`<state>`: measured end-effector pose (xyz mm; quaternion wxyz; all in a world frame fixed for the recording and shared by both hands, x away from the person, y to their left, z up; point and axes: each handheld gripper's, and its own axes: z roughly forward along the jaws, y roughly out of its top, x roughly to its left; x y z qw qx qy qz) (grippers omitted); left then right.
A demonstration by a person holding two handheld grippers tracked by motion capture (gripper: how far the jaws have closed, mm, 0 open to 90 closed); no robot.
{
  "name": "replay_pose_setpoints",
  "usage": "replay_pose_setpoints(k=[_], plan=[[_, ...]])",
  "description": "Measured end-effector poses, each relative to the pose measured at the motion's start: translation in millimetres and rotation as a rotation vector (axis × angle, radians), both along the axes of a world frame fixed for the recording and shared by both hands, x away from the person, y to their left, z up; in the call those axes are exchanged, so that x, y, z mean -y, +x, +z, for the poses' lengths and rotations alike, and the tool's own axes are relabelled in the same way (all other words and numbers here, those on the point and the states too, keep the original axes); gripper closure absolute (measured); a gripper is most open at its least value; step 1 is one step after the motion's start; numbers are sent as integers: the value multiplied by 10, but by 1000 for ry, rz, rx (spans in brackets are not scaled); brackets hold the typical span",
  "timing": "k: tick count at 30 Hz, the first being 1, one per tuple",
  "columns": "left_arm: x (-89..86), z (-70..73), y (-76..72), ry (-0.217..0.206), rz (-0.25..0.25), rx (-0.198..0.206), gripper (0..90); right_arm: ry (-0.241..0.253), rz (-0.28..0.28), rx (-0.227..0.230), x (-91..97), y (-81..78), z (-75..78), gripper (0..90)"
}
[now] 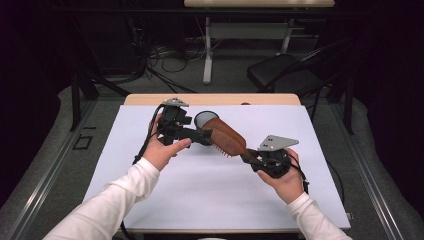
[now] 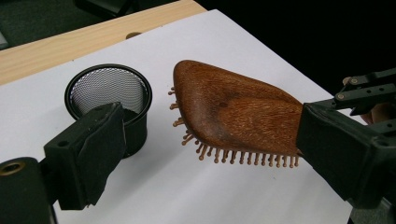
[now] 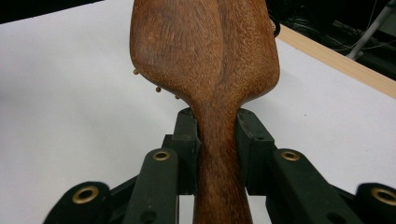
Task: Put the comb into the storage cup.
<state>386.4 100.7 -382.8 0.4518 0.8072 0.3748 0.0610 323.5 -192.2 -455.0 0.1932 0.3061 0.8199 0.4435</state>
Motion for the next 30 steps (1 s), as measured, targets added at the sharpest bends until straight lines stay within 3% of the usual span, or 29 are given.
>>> replay_pose_setpoints(k=[8,17,30], plan=[[-6,6,28,-16,8,-9,85,15,-11,9,-23,65,60,715],[-30,24,68,-35,21,-23,85,92,-37,-11,-37,147,37,715],[-66,62,129,-89,40,-54,85,161,-61,-19,-85,219,67,715]])
